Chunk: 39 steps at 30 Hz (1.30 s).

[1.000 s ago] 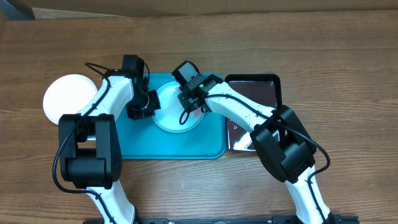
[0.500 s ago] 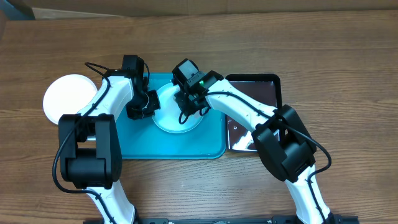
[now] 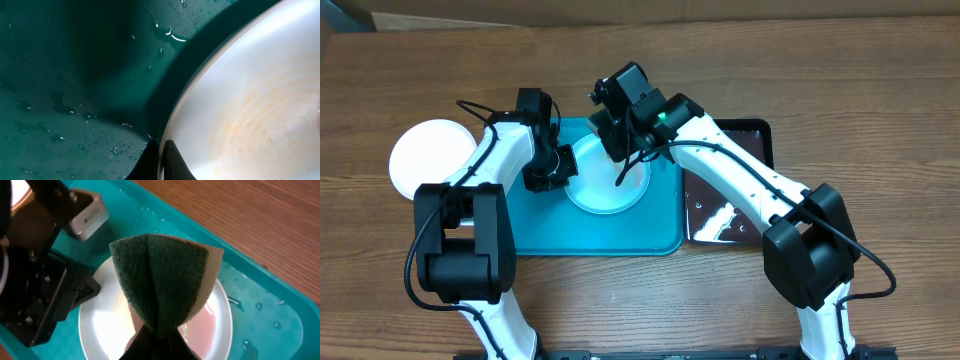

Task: Clean dirty plates on tray and stack at the side
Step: 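Scrub the light-blue plate with the sponge while left gripper holds rim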

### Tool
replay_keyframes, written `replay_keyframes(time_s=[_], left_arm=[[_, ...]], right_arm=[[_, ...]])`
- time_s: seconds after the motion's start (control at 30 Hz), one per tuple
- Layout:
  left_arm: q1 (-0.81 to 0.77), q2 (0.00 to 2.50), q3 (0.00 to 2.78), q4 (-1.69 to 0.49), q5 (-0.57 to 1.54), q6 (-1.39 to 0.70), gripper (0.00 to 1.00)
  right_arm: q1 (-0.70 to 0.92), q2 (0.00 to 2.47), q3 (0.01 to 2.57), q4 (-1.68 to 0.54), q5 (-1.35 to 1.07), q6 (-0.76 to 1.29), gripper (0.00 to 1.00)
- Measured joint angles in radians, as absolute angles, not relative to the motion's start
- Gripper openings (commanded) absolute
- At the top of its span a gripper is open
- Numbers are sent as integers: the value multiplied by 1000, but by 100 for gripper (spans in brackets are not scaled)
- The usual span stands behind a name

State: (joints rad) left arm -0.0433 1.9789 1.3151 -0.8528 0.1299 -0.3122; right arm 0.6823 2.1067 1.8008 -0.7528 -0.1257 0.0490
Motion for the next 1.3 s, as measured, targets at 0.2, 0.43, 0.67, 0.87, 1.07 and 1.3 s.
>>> replay_keyframes(time_s=[0.2,0.43,0.67,0.87,1.07,1.3], left_arm=[[-43,1979,1315,-853,130,-312,4],[-43,1979,1315,-852,130,-312,4],[-43,1979,1315,-852,130,-312,4],[-43,1979,1315,-853,130,-312,4],[-43,1979,1315,-852,130,-312,4],[-43,1979,1315,-852,130,-312,4]], right_arm=[[682,2107,1689,-626,-165,-106,4],[679,2109,1579,-352,-179,-136,4],[644,2109,1444,-130,-221,-70,4],[595,2115,1383,16,-265,4,4],[588,2144,1383,92,-293,57,4],[603,2201,1382,105,-305,91,4]])
